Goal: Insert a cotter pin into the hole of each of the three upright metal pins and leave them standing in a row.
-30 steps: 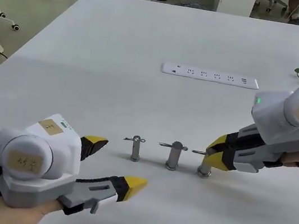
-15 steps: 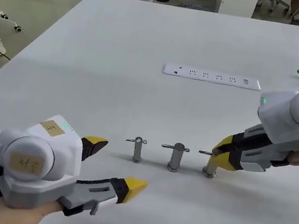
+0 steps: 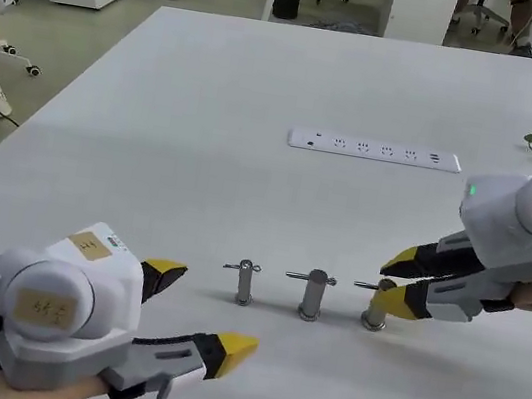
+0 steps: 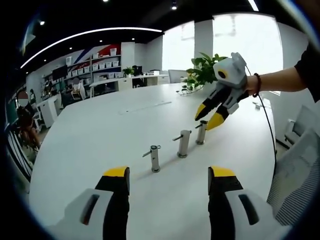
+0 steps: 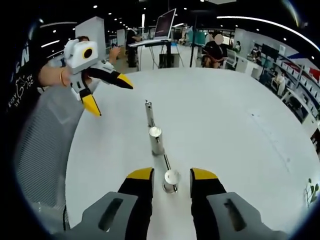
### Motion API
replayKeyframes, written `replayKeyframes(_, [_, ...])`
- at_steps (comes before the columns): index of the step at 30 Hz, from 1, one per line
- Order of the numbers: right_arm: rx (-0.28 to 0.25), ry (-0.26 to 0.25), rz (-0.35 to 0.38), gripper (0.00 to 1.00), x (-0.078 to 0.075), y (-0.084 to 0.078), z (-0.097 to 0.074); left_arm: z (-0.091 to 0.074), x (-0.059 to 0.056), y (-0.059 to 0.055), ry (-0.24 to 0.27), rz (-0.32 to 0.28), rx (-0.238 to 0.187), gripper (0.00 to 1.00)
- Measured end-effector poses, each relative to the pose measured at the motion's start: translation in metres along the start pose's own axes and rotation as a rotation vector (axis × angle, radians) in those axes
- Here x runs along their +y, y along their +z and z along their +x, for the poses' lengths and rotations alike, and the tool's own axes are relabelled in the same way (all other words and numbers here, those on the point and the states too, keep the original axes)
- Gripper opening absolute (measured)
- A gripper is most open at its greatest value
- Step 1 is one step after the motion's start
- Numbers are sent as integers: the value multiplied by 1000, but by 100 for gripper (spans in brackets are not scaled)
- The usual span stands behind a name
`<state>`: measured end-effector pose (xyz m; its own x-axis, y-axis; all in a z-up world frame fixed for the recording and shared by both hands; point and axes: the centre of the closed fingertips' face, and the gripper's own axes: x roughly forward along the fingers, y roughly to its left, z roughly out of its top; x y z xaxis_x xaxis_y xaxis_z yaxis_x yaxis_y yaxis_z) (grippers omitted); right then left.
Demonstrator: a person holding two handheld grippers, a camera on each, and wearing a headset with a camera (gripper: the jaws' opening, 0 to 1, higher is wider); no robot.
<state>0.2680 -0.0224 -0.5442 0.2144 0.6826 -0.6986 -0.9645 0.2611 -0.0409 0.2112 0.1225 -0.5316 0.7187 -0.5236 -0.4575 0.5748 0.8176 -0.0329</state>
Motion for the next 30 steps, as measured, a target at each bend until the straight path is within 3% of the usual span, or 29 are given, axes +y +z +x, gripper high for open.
replayKeyframes(6, [-67, -104, 79, 40, 5, 15, -18, -4, 1, 3, 8, -12, -10, 62])
replayKeyframes(10, [-135, -140, 183, 40, 13, 23, -27, -9, 3, 6, 13, -19, -14, 64])
replayKeyframes(13, [-118, -192, 189, 44, 19, 19, -33, -13, 5, 11, 18, -21, -25, 65])
replayKeyframes(15, [-151, -231, 245, 49, 22, 19, -37, -15, 6, 13, 19, -27, -29, 66])
replayKeyframes(17, [-217, -238, 355, 52, 27, 23, -40, -16, 8, 14, 21, -31, -31, 68])
replayKeyframes(22, [-296, -295, 459, 56, 32, 21, -51, -21, 11, 17, 31, -38, -41, 70])
replayKeyframes(30, [-313, -344, 513, 63, 51, 15, -54, -29, 14, 15, 37, -60, -41, 76])
